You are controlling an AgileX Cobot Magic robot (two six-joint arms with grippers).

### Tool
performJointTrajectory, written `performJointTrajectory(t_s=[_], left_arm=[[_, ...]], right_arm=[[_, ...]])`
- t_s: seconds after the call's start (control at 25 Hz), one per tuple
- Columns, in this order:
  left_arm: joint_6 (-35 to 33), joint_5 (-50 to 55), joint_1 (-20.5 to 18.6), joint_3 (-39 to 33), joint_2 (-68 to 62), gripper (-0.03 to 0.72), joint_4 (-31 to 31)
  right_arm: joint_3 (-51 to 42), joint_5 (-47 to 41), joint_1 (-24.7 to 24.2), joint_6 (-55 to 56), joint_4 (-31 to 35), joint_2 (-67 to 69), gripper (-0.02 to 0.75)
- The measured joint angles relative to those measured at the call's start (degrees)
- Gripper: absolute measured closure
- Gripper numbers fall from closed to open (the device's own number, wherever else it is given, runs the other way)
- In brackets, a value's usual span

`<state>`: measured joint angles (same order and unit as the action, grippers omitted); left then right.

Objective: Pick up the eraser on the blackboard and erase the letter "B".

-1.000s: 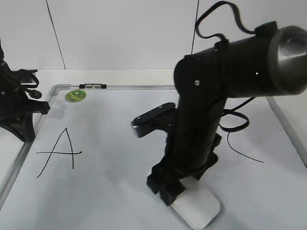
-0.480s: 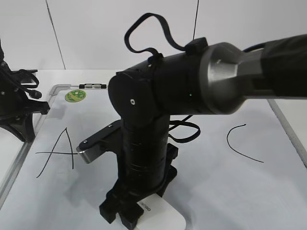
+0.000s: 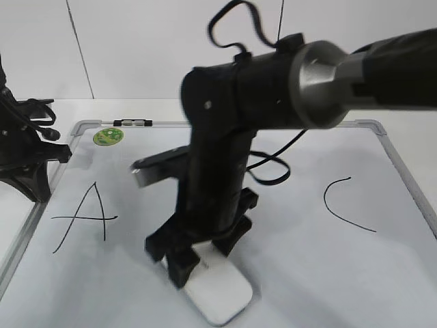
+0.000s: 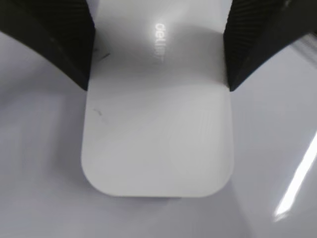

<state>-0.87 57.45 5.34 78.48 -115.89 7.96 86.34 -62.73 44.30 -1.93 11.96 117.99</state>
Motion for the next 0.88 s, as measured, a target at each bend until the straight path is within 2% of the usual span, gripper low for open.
performJointTrajectory(t_s=[0.24, 0.4, 0.56, 0.88], left_arm=[[0.0, 0.0, 0.0, 0.0, 0.0, 0.667, 0.0], [0.0, 0.0, 0.0, 0.0, 0.0, 0.667, 0.0], [0.0, 0.0, 0.0, 0.0, 0.0, 0.667, 0.0], [0.0, 0.1, 0.0, 0.0, 0.0, 0.667, 0.1]], right_arm=[[0.2, 1.5, -8.8, 0.1, 0.1, 0.1, 0.189], [0.2, 1.8, -12.9, 0.3, 0.0, 0.1, 0.189], [0.3, 1.9, -14.9, 0.3, -0.1, 0.1, 0.189], [2.3, 0.2, -15.3, 0.3, 0.0, 0.1, 0.19]])
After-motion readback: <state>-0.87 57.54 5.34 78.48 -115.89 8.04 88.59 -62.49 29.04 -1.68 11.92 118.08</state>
